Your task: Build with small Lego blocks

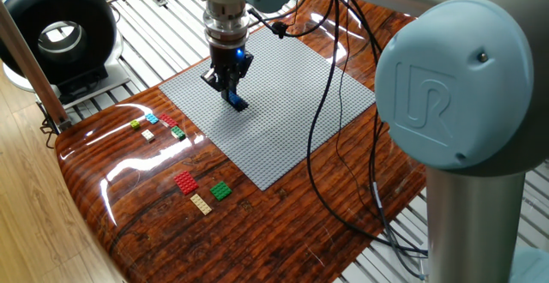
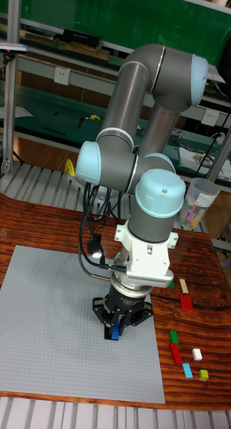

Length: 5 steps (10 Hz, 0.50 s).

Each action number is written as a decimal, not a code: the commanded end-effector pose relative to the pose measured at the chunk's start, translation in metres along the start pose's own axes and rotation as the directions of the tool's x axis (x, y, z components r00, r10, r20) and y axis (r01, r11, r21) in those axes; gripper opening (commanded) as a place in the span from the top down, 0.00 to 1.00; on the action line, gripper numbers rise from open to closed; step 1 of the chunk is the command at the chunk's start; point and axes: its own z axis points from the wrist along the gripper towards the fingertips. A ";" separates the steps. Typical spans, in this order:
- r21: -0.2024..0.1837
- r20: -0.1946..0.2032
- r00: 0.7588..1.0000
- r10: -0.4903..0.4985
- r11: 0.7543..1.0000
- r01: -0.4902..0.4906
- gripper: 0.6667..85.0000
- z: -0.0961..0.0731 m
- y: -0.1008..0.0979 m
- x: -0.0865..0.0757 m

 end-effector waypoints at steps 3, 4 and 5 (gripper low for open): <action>-0.008 0.005 0.999 0.036 0.999 -0.036 0.93 0.000 0.002 -0.003; -0.006 0.007 0.999 0.043 0.999 -0.042 0.93 0.000 0.002 -0.003; -0.006 0.007 0.999 0.046 0.999 -0.046 0.93 0.000 0.002 -0.003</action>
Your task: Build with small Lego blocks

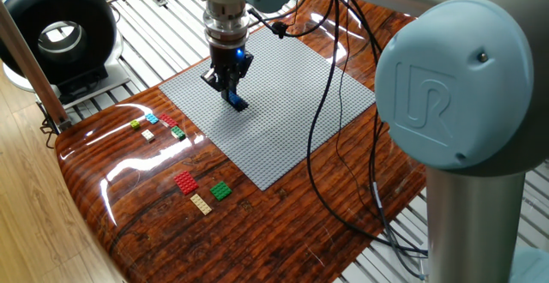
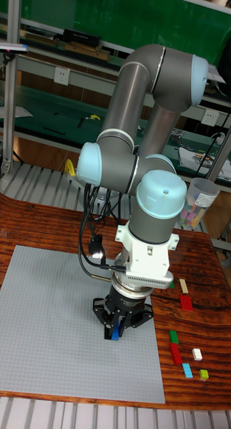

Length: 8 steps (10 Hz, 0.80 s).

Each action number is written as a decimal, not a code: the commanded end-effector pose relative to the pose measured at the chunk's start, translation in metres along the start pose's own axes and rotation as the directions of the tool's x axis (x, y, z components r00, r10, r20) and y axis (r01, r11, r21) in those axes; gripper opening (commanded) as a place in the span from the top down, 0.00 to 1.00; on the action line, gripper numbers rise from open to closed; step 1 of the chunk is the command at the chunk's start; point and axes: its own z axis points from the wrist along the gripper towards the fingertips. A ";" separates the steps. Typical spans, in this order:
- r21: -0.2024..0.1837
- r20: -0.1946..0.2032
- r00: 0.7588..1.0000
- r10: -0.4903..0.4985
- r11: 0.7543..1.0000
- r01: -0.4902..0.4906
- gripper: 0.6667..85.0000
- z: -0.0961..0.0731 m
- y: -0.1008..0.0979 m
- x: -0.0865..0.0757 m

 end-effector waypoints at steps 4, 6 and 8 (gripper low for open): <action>-0.011 0.003 1.000 0.028 1.000 -0.028 0.93 -0.001 0.002 0.001; -0.011 0.006 1.000 0.029 1.000 -0.029 0.93 0.000 0.004 0.001; -0.011 0.008 1.000 0.028 1.000 -0.028 0.93 0.000 0.004 0.001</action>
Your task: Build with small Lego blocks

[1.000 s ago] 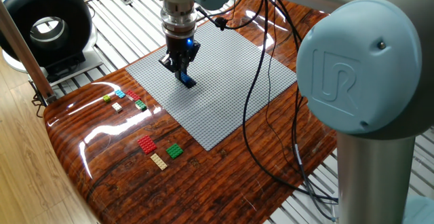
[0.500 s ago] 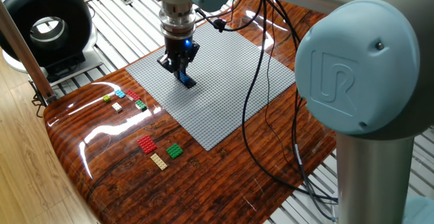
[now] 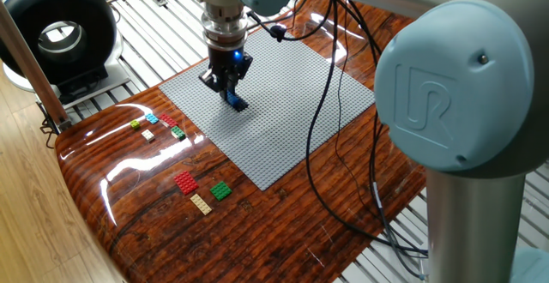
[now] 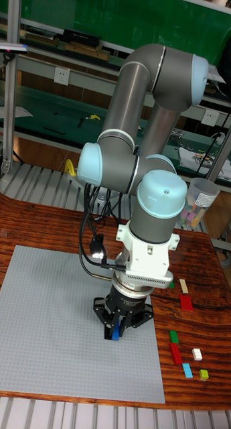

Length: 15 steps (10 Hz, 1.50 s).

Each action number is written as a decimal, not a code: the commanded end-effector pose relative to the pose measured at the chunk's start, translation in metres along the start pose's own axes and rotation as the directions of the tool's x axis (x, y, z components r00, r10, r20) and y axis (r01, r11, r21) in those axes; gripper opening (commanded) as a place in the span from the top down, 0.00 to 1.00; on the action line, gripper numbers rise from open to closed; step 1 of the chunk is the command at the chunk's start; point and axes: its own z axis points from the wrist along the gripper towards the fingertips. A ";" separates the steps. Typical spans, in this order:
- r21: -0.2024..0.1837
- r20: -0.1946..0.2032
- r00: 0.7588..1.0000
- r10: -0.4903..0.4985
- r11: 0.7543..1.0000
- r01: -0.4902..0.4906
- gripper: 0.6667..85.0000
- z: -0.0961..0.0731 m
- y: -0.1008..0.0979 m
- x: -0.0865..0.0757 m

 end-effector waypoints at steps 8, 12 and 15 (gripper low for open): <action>-0.012 0.010 1.000 0.001 1.000 -0.001 0.93 0.000 -0.001 0.002; -0.018 0.016 1.000 -0.019 1.000 0.019 0.76 0.002 0.002 0.000; -0.016 0.016 0.999 -0.039 0.999 0.039 0.48 0.001 0.001 0.000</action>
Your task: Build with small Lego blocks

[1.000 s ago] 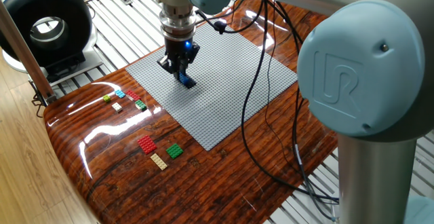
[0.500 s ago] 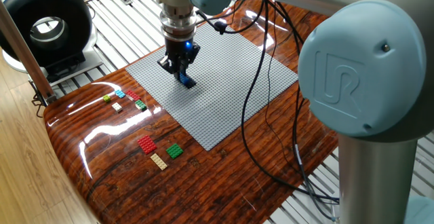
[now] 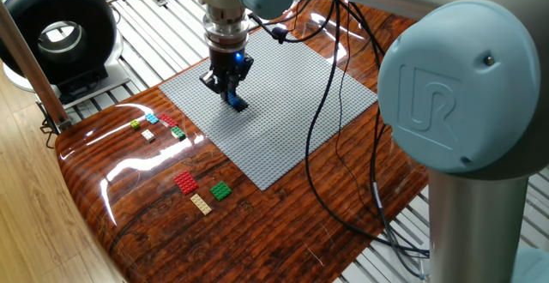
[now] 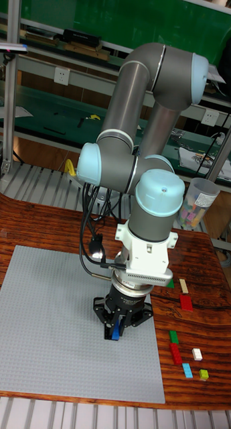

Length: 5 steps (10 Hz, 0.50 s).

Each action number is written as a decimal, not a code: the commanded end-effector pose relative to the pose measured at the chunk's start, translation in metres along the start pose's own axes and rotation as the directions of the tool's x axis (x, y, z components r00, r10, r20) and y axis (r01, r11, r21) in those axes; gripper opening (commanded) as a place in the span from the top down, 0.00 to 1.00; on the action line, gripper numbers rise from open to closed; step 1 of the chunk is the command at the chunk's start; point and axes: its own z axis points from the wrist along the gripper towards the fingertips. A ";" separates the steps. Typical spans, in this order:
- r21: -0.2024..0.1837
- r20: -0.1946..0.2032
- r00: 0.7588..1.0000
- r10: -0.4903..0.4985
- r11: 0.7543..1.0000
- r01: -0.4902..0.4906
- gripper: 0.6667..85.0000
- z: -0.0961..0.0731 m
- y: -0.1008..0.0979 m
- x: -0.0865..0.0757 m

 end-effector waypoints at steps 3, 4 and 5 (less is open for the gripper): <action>-0.010 0.004 1.000 -0.011 1.000 0.012 0.42 -0.002 0.000 -0.002; -0.010 0.004 1.000 -0.011 1.000 0.012 0.40 -0.002 0.000 -0.002; -0.010 0.003 1.000 -0.011 1.000 0.012 0.38 -0.002 0.000 -0.002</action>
